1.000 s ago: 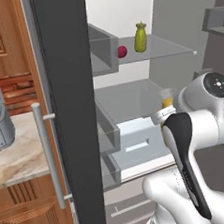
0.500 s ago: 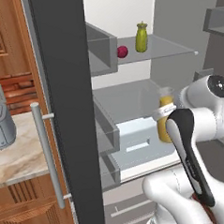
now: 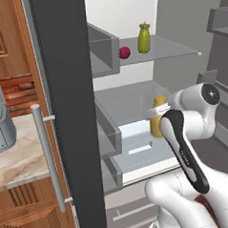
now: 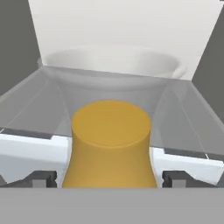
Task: Move the radish and lemonade from the second highest shelf to the top shelf to make space. Then, place the pitcher from the counter on the cleared second highest shelf.
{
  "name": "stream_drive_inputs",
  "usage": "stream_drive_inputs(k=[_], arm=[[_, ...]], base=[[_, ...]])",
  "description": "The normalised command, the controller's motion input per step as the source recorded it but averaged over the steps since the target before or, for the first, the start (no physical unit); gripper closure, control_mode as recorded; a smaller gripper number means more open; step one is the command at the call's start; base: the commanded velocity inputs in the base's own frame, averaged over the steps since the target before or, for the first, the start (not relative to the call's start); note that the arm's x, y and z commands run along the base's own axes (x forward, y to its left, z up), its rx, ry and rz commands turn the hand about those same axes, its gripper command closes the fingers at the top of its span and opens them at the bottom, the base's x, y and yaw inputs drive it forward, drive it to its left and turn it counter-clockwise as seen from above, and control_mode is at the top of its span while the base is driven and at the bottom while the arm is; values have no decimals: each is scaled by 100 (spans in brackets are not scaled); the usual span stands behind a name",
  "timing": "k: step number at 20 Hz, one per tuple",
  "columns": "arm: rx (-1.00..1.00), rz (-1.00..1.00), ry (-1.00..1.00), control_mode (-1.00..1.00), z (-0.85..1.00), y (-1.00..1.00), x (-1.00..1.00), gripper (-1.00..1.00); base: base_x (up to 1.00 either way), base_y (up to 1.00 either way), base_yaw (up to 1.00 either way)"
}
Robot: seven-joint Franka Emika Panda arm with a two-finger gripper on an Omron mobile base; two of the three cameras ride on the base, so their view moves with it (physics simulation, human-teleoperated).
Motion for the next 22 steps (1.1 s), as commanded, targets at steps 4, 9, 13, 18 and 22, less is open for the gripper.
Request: stream_drive_inputs(k=[4, 9, 13, 18, 22], arm=[[2, 0, -6, -100, 0, 0, 51, 100], [3, 0, -2, -100, 0, 3, 50, 100], [1, 0, 0, -100, 0, 13, 57, 100], [0, 0, 0, -100, 0, 31, 61, 100], [0, 0, 0, -100, 0, 29, 62, 100]], base=[[0, 0, 0], [0, 0, 0], [0, 0, 0], [0, 0, 0], [0, 0, 0]])
